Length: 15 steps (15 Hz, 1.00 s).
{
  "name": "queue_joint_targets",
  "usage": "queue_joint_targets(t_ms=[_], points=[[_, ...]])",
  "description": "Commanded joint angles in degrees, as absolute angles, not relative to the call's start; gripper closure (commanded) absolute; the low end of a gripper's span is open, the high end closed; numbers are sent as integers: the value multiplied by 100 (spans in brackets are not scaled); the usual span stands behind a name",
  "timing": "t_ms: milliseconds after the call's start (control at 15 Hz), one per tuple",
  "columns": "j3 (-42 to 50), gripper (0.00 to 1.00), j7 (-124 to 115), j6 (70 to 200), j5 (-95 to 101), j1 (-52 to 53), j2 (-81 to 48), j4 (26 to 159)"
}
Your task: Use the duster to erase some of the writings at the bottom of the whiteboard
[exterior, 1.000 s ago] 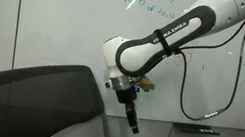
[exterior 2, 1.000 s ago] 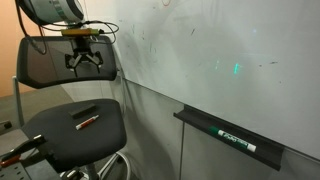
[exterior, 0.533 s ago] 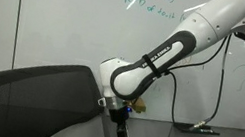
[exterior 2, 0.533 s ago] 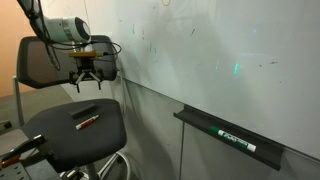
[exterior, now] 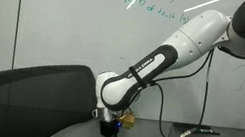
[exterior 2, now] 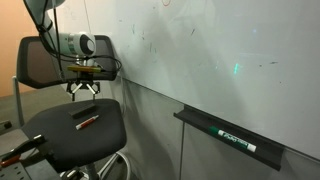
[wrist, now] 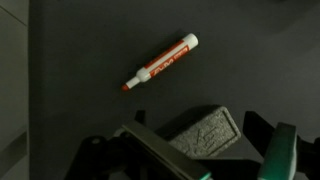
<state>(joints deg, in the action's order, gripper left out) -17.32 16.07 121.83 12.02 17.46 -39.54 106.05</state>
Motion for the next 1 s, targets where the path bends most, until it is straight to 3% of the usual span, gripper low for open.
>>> queue_joint_targets(t_ms=[0,333,933], points=[[-1709,0,1183,12652,881,1914,-4393,10133],[-1621,0,549,13431,606,2046,-4766,9916],[-1361,0,-393,13368,504,2159,-4913,10118]])
